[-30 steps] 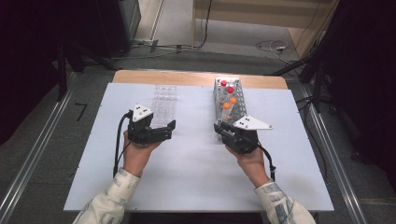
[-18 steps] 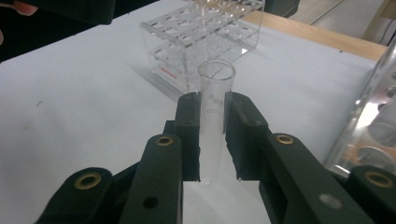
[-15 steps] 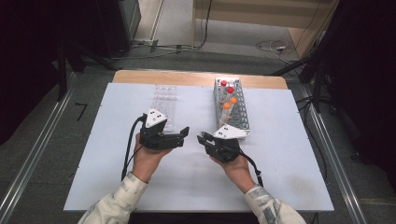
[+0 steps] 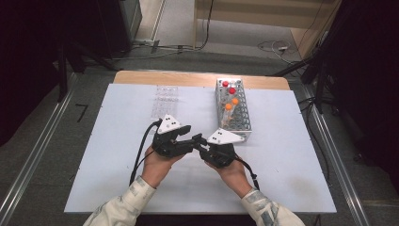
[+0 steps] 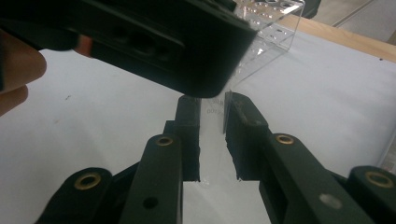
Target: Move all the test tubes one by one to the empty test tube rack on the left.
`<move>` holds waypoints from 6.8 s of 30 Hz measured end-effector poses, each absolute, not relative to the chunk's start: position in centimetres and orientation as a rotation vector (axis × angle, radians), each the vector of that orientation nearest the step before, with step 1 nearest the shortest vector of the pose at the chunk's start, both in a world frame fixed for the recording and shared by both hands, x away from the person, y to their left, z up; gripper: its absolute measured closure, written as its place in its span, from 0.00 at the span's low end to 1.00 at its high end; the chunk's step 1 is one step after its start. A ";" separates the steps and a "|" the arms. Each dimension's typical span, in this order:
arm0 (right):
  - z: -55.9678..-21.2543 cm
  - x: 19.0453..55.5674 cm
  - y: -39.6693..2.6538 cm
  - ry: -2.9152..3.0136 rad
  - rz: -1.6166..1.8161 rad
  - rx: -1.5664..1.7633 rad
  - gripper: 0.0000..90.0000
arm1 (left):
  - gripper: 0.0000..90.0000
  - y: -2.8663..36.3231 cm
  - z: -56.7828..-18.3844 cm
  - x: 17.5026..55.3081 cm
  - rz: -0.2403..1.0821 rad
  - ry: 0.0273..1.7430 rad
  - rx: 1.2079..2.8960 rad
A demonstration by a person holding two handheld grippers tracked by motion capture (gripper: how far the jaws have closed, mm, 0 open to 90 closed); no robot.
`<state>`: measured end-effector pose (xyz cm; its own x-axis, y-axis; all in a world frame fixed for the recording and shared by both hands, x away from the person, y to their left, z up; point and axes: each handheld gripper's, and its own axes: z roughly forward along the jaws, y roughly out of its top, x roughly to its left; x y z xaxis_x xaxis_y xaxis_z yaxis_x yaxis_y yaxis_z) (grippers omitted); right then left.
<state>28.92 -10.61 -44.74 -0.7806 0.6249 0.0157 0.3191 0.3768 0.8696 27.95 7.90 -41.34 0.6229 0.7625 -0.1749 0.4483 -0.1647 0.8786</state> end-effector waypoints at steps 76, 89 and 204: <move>-43.4 29.5 -12.8 2.289 1.346 0.900 0.26 | 0.85 14.1 -37.0 33.0 0.528 1.164 1.706; -43.3 29.4 -13.0 2.281 1.349 0.913 0.26 | 0.85 15.1 -36.8 34.5 0.595 1.215 1.692; -44.9 37.4 -16.3 1.985 1.191 1.249 0.66 | 0.15 13.7 -43.0 29.6 0.568 1.272 1.702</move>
